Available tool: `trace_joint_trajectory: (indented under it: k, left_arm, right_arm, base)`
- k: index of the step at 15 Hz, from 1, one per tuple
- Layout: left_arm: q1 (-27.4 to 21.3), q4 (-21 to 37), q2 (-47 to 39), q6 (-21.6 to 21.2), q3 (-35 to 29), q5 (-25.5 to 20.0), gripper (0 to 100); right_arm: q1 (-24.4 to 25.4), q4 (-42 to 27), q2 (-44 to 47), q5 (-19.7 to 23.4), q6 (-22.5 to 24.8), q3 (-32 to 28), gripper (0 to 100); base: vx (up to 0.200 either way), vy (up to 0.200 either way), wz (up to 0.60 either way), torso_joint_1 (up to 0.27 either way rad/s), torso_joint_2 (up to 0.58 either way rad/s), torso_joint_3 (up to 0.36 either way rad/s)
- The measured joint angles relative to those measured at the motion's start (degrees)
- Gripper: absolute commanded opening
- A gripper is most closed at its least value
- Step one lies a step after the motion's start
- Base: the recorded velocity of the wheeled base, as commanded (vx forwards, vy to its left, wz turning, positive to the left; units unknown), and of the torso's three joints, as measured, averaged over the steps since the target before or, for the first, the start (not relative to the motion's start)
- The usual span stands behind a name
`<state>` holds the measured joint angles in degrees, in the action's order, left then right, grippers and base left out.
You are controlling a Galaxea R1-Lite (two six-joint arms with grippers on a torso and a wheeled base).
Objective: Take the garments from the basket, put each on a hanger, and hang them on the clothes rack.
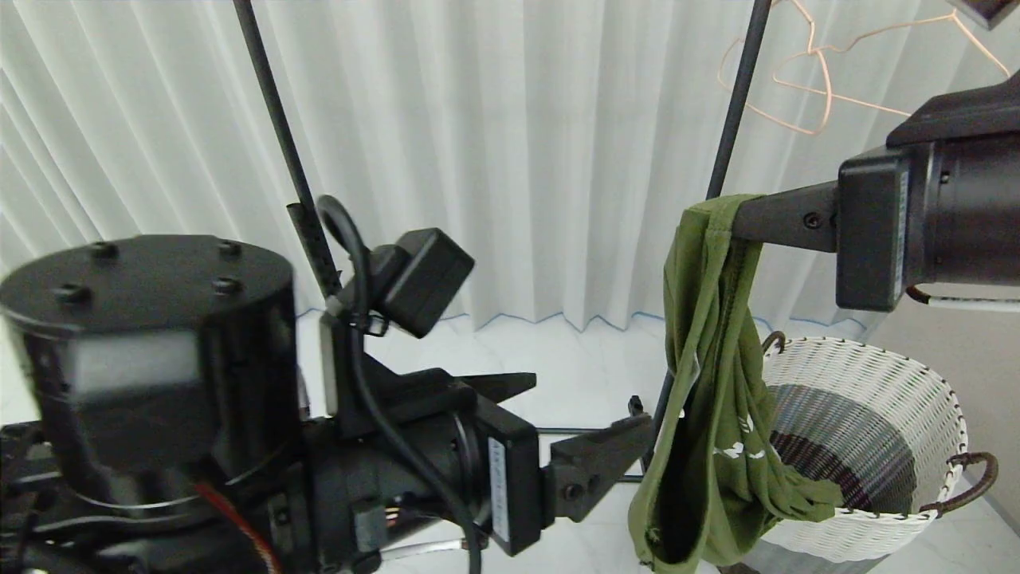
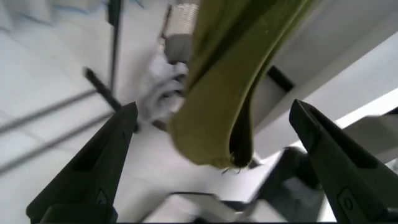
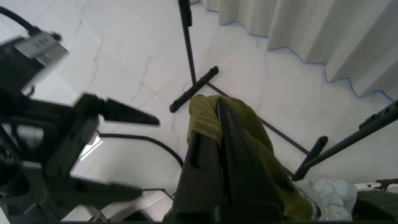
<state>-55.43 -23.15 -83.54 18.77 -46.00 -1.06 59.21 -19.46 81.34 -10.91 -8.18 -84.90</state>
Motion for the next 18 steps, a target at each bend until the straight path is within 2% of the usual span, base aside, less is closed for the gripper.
trace_joint_trajectory:
  k: [2, 5, 8, 16, 17, 18]
  left_arm:
    - [-2.32, -0.96, -3.67, 2.79, -1.66, 0.82, 100]
    - [-3.24, -1.62, -8.00, 3.28, -2.27, 2.07, 100]
    - [-3.19, -1.73, -11.87, 3.34, -2.12, 7.41, 100]
    - [-2.06, -1.72, -16.81, 4.05, 3.78, 9.98, 100]
    - [-2.06, -1.76, -16.92, 4.05, 4.24, 9.98, 0]
    - [-2.06, -1.80, -16.85, 4.05, 4.84, 10.01, 0]
  right_arm:
    - [0.05, 0.02, 0.09, 0.00, 0.00, 0.00, 0]
    - [0.11, 0.02, 0.09, 0.07, 0.00, 0.00, 0]
    - [0.11, 0.02, 0.06, 0.10, -0.07, 0.00, 0]
    - [0.10, -0.22, -0.68, 0.05, -0.09, 0.39, 0]
    - [0.07, -0.30, -0.88, 0.05, -0.09, 0.45, 0]
    - [0.10, -0.38, -1.07, 0.02, -0.09, 0.52, 0]
  base:
    - [0.000, 0.000, 0.00, 0.000, 0.00, 0.000]
    - [0.000, 0.000, 0.00, 0.000, 0.00, 0.000]
    - [0.000, 0.000, 0.00, 0.000, 0.00, 0.000]
    - [0.000, 0.000, 0.00, 0.000, 0.00, 0.000]
    - [0.000, 0.000, 0.00, 0.000, 0.00, 0.000]
    - [0.000, 0.000, 0.00, 0.000, 0.00, 0.000]
